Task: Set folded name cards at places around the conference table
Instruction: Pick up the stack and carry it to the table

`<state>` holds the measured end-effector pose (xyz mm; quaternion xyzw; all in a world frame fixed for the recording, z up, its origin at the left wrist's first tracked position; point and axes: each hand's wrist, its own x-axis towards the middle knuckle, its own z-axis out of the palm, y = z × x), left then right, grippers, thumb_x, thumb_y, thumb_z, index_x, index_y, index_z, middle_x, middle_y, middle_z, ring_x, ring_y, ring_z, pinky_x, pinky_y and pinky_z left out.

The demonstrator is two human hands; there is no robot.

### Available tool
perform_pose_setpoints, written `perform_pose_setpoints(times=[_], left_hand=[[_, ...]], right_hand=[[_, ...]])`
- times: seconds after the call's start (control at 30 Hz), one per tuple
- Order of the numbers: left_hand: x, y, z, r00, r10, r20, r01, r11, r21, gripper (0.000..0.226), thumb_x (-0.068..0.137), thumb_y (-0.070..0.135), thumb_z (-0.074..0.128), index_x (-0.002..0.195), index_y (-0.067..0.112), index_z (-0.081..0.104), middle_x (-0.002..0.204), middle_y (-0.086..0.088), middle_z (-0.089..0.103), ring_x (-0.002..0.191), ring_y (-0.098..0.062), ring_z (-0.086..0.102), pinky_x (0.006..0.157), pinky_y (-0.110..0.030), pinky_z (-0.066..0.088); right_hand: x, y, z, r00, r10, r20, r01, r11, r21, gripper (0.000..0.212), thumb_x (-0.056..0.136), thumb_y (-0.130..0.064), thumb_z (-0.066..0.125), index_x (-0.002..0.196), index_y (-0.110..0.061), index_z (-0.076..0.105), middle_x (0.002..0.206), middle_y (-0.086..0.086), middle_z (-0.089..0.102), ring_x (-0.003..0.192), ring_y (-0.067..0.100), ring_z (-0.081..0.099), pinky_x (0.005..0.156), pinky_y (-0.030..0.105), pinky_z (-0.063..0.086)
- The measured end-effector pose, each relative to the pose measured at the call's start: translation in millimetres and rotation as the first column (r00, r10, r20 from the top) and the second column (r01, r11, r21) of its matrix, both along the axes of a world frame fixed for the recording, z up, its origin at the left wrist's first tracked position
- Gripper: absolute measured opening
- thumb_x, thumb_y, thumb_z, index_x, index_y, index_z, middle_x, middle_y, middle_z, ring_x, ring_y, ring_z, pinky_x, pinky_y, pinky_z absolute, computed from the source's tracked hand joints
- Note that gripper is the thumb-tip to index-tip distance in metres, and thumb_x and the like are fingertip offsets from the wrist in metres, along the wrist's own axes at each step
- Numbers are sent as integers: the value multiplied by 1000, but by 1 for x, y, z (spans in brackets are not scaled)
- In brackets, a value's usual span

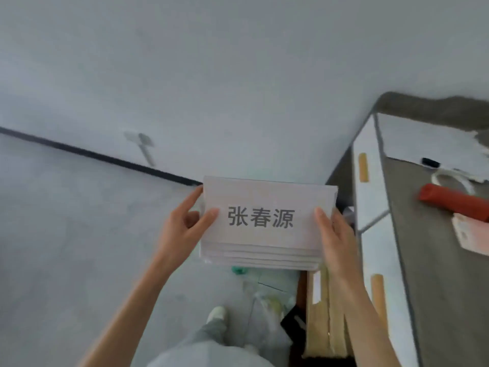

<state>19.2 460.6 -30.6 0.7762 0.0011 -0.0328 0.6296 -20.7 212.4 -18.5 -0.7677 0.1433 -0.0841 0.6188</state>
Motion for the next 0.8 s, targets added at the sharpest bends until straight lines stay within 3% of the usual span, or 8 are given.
perform_pose_setpoints(times=[0.1, 0.17, 0.27, 0.33, 0.4, 0.53, 0.63, 0.8], left_hand=[[-38, 78, -9, 946, 323, -22, -323, 946, 19, 59, 66, 47, 61, 120, 49, 38, 71, -13, 50, 70, -20, 41, 63, -35, 31], [-64, 129, -15, 872, 488, -38, -488, 873, 23, 68, 64, 52, 61, 128, 40, 41, 72, -13, 53, 71, -19, 45, 66, -36, 36], [-103, 200, -26, 752, 655, -73, -652, 756, 58, 72, 62, 59, 59, 129, 36, 44, 72, -20, 63, 71, -21, 54, 72, -52, 49], [-124, 244, -30, 670, 737, -84, -732, 676, 89, 69, 63, 59, 58, 128, 40, 43, 74, -28, 65, 69, -26, 59, 75, -58, 50], [-139, 286, -31, 608, 790, -86, -783, 614, 100, 67, 64, 59, 58, 127, 43, 42, 76, -29, 67, 68, -34, 63, 75, -59, 50], [-153, 362, -31, 513, 854, -89, -844, 521, 127, 73, 65, 56, 57, 132, 34, 40, 76, -12, 73, 72, -28, 69, 70, -51, 57], [-151, 412, -32, 462, 881, -103, -872, 472, 127, 73, 66, 55, 56, 133, 32, 39, 76, -1, 74, 72, -18, 70, 64, -36, 60], [-122, 498, -48, 402, 905, -136, -902, 417, 109, 76, 63, 59, 53, 133, 36, 35, 77, 4, 75, 72, -13, 71, 61, -29, 59]], right_hand=[[33, 81, -4, 960, 279, -33, -280, 960, -20, 49, 85, -47, 48, 128, -24, 50, 122, -8, 58, 111, 11, 54, 97, 26, 41], [46, 140, -9, 902, 430, -42, -431, 903, -1, 45, 85, -44, 51, 124, -21, 53, 112, -8, 62, 105, 9, 59, 92, 25, 46], [58, 229, -22, 779, 621, -82, -618, 784, 63, 40, 88, -38, 53, 124, -19, 54, 108, -8, 65, 97, -3, 62, 82, 12, 49], [63, 289, -32, 708, 697, -118, -693, 717, 75, 58, 79, -53, 57, 126, -20, 52, 115, -2, 66, 106, 8, 62, 96, 30, 49], [66, 346, -38, 644, 750, -151, -745, 660, 96, 65, 75, -54, 58, 128, -18, 51, 120, 1, 64, 109, 13, 60, 100, 38, 46], [75, 447, -45, 515, 838, -181, -835, 538, 117, 32, 86, -37, 51, 115, -25, 58, 102, -7, 67, 94, 9, 64, 78, 22, 49], [89, 511, -47, 446, 873, -195, -876, 471, 106, 27, 89, -36, 48, 114, -29, 56, 97, -10, 67, 86, 6, 64, 64, 14, 50], [132, 617, -60, 381, 897, -223, -910, 407, 83, 28, 89, -38, 48, 112, -27, 58, 94, -8, 68, 85, 9, 65, 69, 22, 49]])
